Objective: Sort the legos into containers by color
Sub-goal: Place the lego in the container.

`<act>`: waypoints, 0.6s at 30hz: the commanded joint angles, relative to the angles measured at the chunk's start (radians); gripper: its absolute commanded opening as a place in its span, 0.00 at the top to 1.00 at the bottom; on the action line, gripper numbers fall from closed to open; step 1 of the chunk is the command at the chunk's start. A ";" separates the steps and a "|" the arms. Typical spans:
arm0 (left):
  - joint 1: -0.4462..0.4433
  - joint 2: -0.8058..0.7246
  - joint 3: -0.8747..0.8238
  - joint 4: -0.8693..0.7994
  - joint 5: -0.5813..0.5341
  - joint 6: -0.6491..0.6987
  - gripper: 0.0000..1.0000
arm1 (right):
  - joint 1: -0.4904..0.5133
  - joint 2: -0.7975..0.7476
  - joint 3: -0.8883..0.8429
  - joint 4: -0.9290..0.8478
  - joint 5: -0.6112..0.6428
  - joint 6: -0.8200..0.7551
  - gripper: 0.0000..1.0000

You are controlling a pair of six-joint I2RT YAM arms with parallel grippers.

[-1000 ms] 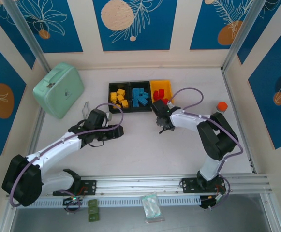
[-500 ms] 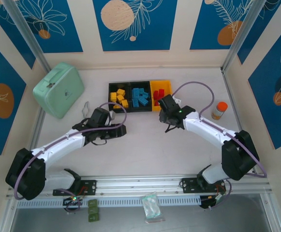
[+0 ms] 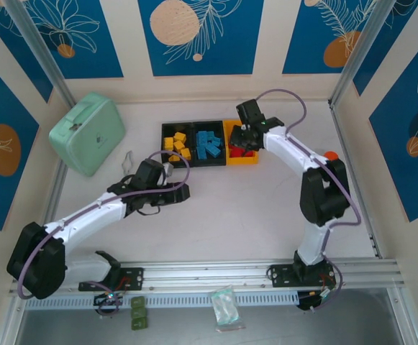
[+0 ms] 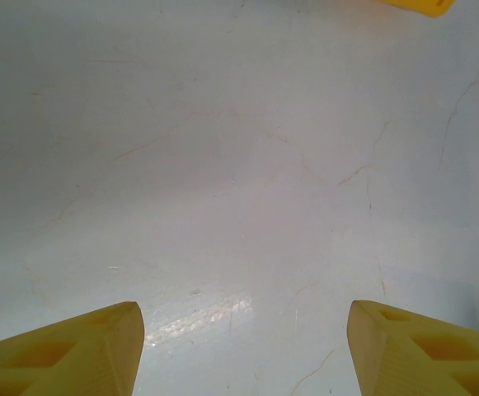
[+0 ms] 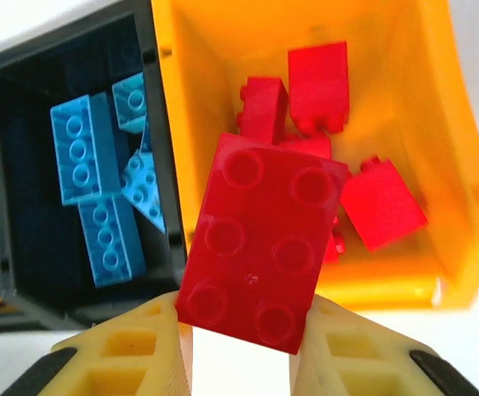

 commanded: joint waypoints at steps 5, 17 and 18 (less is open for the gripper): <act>-0.009 -0.027 -0.011 -0.047 -0.032 0.011 0.34 | -0.039 0.163 0.198 -0.102 -0.019 -0.019 0.71; -0.009 -0.038 -0.014 -0.060 -0.042 0.009 0.34 | -0.073 0.343 0.450 -0.222 -0.027 0.006 0.58; -0.009 -0.040 -0.014 -0.062 -0.043 0.009 0.34 | -0.074 0.340 0.452 -0.224 -0.025 0.007 0.54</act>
